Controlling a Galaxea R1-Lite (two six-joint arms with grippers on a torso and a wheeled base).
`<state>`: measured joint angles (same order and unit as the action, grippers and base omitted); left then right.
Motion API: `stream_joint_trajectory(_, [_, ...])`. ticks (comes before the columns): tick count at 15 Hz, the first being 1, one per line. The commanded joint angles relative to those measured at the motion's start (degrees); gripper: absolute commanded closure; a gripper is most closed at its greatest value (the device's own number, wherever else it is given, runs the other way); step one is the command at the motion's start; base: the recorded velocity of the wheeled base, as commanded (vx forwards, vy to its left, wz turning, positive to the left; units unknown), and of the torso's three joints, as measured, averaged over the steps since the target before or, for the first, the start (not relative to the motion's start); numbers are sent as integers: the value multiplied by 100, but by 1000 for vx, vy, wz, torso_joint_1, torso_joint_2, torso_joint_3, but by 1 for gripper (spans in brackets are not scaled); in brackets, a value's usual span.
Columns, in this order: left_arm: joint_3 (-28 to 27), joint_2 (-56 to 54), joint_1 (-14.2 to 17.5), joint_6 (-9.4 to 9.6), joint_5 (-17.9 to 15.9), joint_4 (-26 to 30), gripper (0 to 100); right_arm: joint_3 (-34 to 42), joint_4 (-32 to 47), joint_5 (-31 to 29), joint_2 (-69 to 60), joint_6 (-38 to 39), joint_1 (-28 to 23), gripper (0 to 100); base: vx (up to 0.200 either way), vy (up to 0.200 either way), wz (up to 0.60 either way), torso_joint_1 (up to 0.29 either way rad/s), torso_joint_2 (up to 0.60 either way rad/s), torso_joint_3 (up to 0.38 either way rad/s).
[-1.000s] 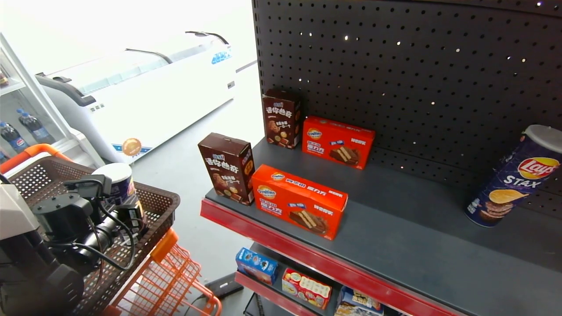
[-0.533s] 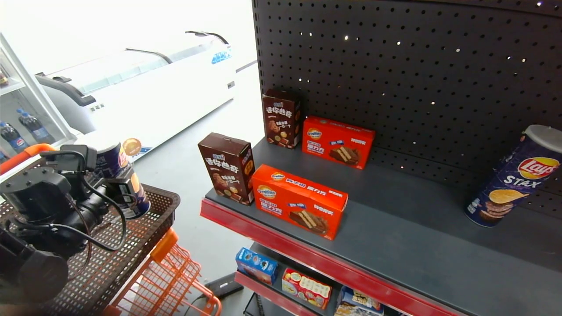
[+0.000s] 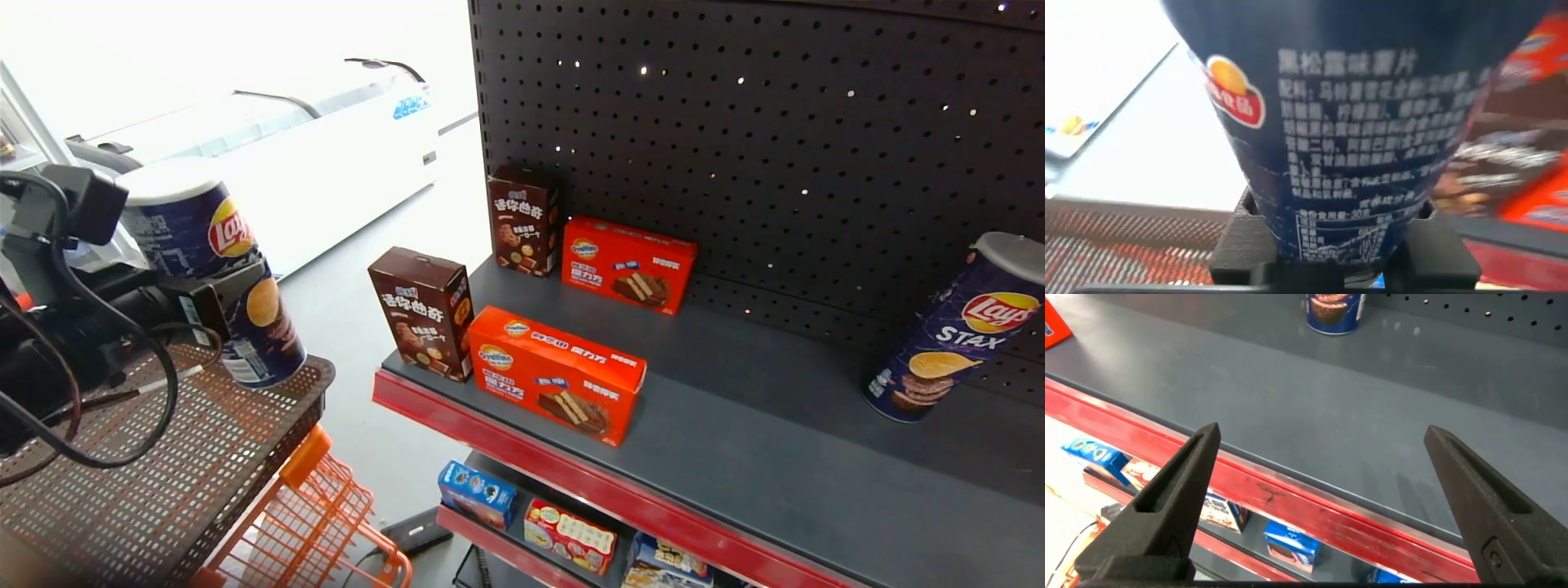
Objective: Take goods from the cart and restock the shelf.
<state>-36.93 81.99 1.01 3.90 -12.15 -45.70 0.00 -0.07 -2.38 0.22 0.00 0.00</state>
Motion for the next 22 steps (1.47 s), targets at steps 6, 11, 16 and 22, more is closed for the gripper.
stream_joint_trajectory(6, [-69, -975, -1833, -311, -147, 422, 100, 0, -1, 0, 4, 0, 0, 0, 0, 0, 0, 0, 0, 0])
stream_joint_trajectory(11, [107, -1221, -3177, -487, -331, 606, 100, 0, -1, 0, 4, 0, 0, 0, 0, 0, 0, 0, 0, 0])
stream_joint_trajectory(16, [449, -1274, -3423, -452, -947, 1028, 100, 0, -1, 0, 4, 0, 0, 0, 0, 0, 0, 0, 0, 0])
stream_joint_trajectory(22, [397, -1291, -3801, -469, -1079, 958, 100, 0, -1, 0, 4, 0, 0, 0, 0, 0, 0, 0, 0, 0])
